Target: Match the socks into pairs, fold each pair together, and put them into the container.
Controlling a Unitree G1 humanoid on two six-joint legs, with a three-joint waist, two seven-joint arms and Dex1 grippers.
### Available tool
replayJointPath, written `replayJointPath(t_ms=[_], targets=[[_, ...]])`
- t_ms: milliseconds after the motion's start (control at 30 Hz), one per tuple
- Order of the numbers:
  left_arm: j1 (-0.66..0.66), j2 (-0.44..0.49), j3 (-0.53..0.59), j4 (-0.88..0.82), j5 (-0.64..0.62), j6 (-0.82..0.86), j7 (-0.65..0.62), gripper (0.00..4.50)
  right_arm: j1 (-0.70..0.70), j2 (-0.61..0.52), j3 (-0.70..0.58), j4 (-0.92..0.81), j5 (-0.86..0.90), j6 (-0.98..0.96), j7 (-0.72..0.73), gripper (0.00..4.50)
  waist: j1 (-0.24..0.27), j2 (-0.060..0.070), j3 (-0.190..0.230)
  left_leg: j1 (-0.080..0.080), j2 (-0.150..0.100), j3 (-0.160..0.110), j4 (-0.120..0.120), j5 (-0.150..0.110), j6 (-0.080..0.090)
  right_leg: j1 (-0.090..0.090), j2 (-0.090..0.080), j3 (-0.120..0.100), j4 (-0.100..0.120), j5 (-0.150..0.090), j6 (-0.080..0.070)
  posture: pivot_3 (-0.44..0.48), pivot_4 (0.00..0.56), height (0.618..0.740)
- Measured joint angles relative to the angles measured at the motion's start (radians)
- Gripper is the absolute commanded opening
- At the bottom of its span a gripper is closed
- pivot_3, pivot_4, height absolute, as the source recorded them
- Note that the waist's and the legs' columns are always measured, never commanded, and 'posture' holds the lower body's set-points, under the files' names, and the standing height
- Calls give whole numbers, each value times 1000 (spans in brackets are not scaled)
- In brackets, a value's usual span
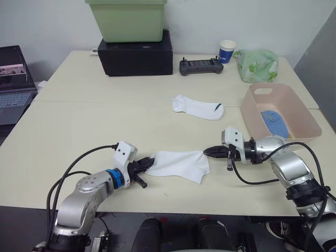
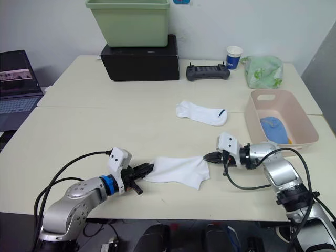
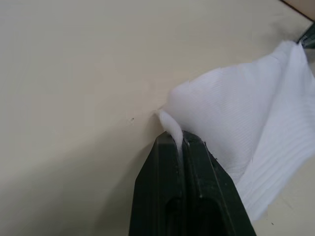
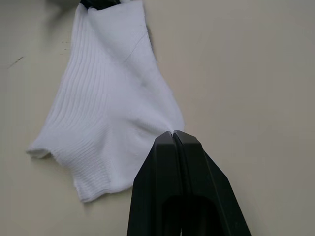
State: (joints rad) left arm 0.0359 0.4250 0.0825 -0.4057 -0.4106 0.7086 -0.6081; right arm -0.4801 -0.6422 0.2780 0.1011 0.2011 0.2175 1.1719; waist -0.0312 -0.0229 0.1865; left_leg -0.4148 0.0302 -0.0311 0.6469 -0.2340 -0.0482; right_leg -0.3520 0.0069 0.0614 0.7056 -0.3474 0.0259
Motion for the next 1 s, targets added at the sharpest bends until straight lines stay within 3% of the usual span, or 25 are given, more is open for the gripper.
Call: replayJointPath(t_ms=[33, 133, 300, 467, 633, 800, 867, 1000], targets=[[8, -7, 0, -8, 0, 4, 17, 13, -2, 5, 0, 13, -5, -9, 6, 0, 1, 0, 0, 0, 0, 0, 0, 0, 0, 0, 0, 0, 0, 0, 0, 0, 150, 740], [15, -28, 8, -27, 0, 2, 71, 703, -2, 16, 1, 31, -23, -26, 3, 641, 0, 0, 0, 0, 0, 0, 0, 0, 0, 0, 0, 0, 0, 0, 0, 0, 150, 740], [56, -36, 59, -39, -27, -5, 98, 2339, 43, 16, -72, -19, 4, 38, -51, 2437, 0, 0, 0, 0, 0, 0, 0, 0, 0, 0, 0, 0, 0, 0, 0, 0, 150, 740], [40, 58, 118, -11, -55, -48, 21, 3927, 191, 9, -187, -223, 122, 274, -151, 4166, 3, 0, 0, 0, 0, -1, -1, 0, 0, 0, 0, -1, 0, 0, 0, 0, 150, 740], [-64, 153, 79, 118, -36, -113, -94, 3927, 345, 1, -211, -382, 154, 407, -243, 4166, 3, 0, 0, 0, -1, 0, -1, 0, 0, 0, 0, 0, -1, 0, 0, 0, 150, 740], [-133, 166, -5, 214, -4, -153, -162, 3927, 375, 38, -202, -439, 153, 458, -325, 4166, -3, 0, 0, 0, 0, 2, -1, 0, 0, -1, 1, 2, -1, 0, 0, 0, 150, 740], [-141, 179, -43, 230, 12, -159, -190, 3532, 383, 57, -188, -456, 145, 456, -351, 4015, -4, 0, 0, 0, 0, 2, -1, 0, 0, -1, 1, 2, -1, 0, 0, 0, 150, 740], [-135, 199, -54, 229, 23, -171, -211, 2404, 394, 52, -137, -482, 108, 423, -371, 2881, -4, 0, 0, 0, 1, 2, -2, 0, 0, -1, 1, 2, -1, 0, 0, 0, 150, 740]])
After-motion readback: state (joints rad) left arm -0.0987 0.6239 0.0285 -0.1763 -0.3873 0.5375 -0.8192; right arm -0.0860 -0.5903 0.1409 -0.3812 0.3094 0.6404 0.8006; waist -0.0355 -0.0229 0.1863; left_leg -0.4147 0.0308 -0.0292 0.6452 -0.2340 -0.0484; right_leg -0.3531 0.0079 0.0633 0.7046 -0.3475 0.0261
